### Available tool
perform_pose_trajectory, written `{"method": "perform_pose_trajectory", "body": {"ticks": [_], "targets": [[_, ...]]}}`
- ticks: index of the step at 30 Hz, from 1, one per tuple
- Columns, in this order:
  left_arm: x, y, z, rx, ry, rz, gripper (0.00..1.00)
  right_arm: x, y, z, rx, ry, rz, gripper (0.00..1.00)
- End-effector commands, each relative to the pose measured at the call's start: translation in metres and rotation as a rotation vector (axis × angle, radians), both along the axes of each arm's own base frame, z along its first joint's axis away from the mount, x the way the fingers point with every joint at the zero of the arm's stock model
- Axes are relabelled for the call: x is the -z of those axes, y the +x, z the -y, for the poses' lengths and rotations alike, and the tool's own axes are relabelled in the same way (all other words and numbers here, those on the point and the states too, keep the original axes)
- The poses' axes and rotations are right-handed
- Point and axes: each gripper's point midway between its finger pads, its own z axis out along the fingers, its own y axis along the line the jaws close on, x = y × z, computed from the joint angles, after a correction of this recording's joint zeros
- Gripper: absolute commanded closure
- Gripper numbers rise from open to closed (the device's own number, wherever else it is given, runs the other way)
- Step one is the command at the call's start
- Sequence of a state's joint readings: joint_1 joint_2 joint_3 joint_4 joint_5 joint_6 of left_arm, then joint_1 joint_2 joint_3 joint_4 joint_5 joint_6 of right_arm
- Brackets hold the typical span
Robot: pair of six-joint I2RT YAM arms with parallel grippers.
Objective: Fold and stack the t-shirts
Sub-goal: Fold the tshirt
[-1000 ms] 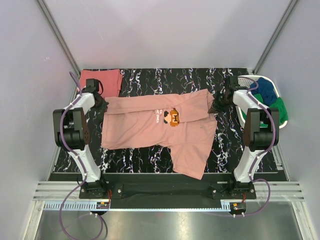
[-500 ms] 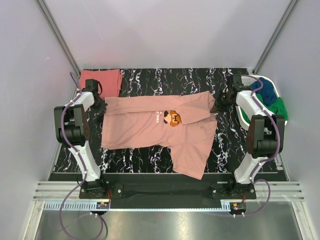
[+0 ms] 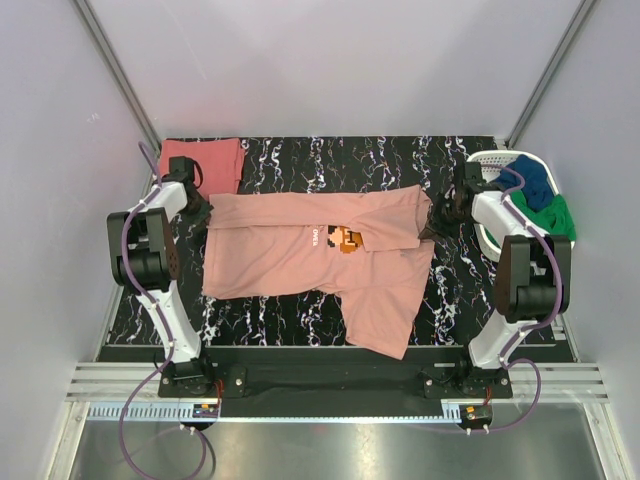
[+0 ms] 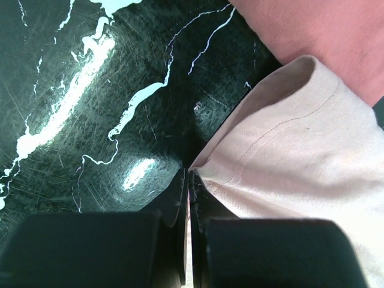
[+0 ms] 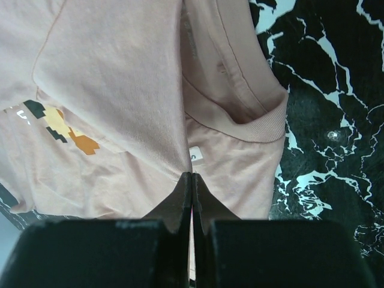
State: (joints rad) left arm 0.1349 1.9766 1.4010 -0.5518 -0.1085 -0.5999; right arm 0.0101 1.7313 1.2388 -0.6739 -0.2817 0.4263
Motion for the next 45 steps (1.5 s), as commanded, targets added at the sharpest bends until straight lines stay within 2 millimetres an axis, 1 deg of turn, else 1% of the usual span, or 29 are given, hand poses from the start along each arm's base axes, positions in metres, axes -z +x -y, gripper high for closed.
{"method": "perform_pose_trajectory", "body": {"ticks": [1,6,11,13,14,15,16,17,19,20,21,22,23,24,26,27,29,30,32,33,34,35,36,38,39,40,42,43,45], "targets": [[-0.004,0.009,-0.01,-0.003,0.032,0.017,1.0,-0.009,-0.001,0.0,0.023,0.013,0.042,1.0],[-0.002,0.005,-0.014,-0.011,0.046,-0.006,1.0,0.011,-0.006,0.002,0.037,0.002,-0.001,1.0],[-0.006,0.008,-0.015,-0.007,0.052,-0.011,1.0,0.015,-0.005,0.004,0.051,-0.008,-0.007,1.0],[-0.013,0.01,-0.015,-0.006,0.05,-0.006,0.86,0.017,-0.004,0.002,0.041,0.001,-0.011,1.0],[-0.018,0.012,-0.014,-0.004,0.049,0.004,0.77,0.017,-0.003,0.0,0.034,0.013,-0.009,1.0],[-0.021,0.01,-0.014,-0.004,0.05,0.007,0.63,0.018,-0.002,0.0,0.034,0.013,-0.011,1.0],[-0.037,0.01,-0.012,-0.001,0.055,0.04,0.61,0.018,-0.002,0.0,0.031,0.015,-0.007,1.0],[-0.046,0.009,-0.008,0.009,0.059,0.062,0.59,0.018,-0.002,0.0,0.032,0.016,-0.006,1.0],[-0.06,0.008,0.019,0.083,0.038,0.134,0.57,0.017,0.0,-0.001,0.039,0.024,0.0,1.0],[-0.085,0.008,0.031,0.109,0.033,0.205,0.57,0.016,-0.001,-0.002,0.037,0.03,0.0,1.0],[-0.096,0.006,0.065,0.187,-0.034,0.248,0.6,0.015,0.0,-0.003,0.038,0.036,0.005,1.0],[-0.093,0.004,0.089,0.249,-0.098,0.303,0.62,0.016,0.0,-0.004,0.038,0.04,0.003,1.0],[-0.115,0.001,0.119,0.326,-0.148,0.386,0.62,0.015,0.0,-0.004,0.037,0.042,0.006,1.0],[-0.126,-0.003,0.172,0.453,-0.212,0.446,0.62,0.014,0.0,-0.004,0.038,0.041,0.007,1.0],[-0.122,-0.017,0.218,0.541,-0.259,0.434,0.62,0.013,0.0,-0.004,0.036,0.04,0.015,1.0],[-0.124,-0.031,0.261,0.638,-0.318,0.441,0.62,0.012,0.001,-0.004,0.04,0.045,0.019,1.0],[-0.118,-0.044,0.296,0.669,-0.382,0.421,0.62,0.012,0.0,-0.006,0.04,0.052,0.02,1.0],[-0.117,-0.052,0.326,0.727,-0.423,0.44,0.61,0.011,0.001,-0.006,0.043,0.056,0.026,1.0],[-0.112,-0.058,0.349,0.74,-0.457,0.444,0.58,0.012,-0.001,-0.007,0.041,0.06,0.025,1.0],[-0.115,-0.061,0.368,0.772,-0.481,0.469,0.58,0.01,-0.001,-0.007,0.044,0.061,0.033,1.0],[-0.106,-0.06,0.376,0.77,-0.489,0.451,0.57,0.011,-0.002,-0.007,0.046,0.063,0.034,1.0],[-0.101,-0.062,0.383,0.774,-0.498,0.441,0.56,0.012,-0.004,-0.008,0.046,0.067,0.031,1.0],[-0.1,-0.06,0.397,0.785,-0.52,0.456,0.56,0.01,-0.003,-0.009,0.047,0.072,0.043,1.0],[-0.097,-0.059,0.412,0.799,-0.547,0.461,0.56,0.011,-0.002,-0.01,0.044,0.081,0.048,1.0],[-0.102,-0.061,0.425,0.818,-0.568,0.481,0.56,0.01,-0.001,-0.011,0.05,0.085,0.049,1.0],[-0.089,-0.061,0.431,0.808,-0.573,0.451,0.56,0.011,-0.002,-0.012,0.048,0.089,0.046,1.0],[-0.081,-0.066,0.443,0.812,-0.578,0.429,0.56,0.009,-0.001,-0.013,0.05,0.104,0.052,1.0],[-0.072,-0.066,0.446,0.797,-0.574,0.412,0.55,0.009,-0.002,-0.014,0.052,0.107,0.053,1.0],[-0.065,-0.064,0.449,0.775,-0.578,0.416,0.55,0.009,-0.001,-0.014,0.051,0.109,0.061,1.0]]}}
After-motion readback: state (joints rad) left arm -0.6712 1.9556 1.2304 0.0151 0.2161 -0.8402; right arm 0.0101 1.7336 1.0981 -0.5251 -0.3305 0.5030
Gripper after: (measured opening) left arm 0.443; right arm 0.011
